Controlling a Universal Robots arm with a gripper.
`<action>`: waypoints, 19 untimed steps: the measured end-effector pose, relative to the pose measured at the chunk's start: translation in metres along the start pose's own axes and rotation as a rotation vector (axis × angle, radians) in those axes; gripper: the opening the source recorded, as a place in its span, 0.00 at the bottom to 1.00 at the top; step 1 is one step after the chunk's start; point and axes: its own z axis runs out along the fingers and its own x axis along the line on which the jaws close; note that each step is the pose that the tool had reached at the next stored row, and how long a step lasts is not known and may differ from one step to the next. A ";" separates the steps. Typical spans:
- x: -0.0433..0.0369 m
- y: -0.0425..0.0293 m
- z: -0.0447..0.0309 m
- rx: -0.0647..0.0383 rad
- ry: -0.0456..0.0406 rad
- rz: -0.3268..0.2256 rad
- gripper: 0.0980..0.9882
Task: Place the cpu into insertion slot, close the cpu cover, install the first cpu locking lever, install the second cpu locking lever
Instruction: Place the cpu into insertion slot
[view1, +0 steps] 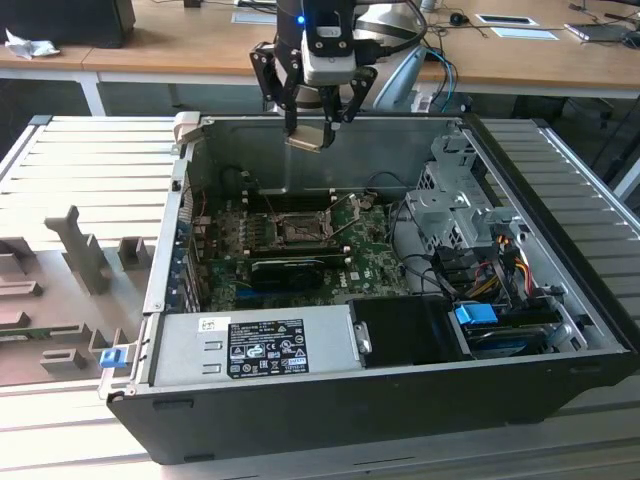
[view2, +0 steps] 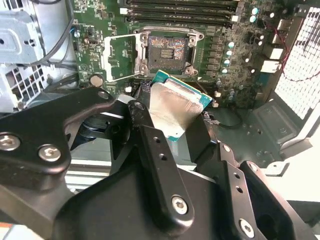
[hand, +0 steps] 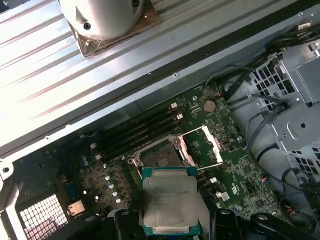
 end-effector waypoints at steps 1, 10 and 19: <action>0.0000 0.0000 0.0002 0.000 -0.0015 0.017 0.48; 0.0000 -0.0003 0.0031 -0.003 -0.0148 0.174 0.48; -0.0002 -0.0007 0.0079 -0.003 -0.0250 0.277 0.48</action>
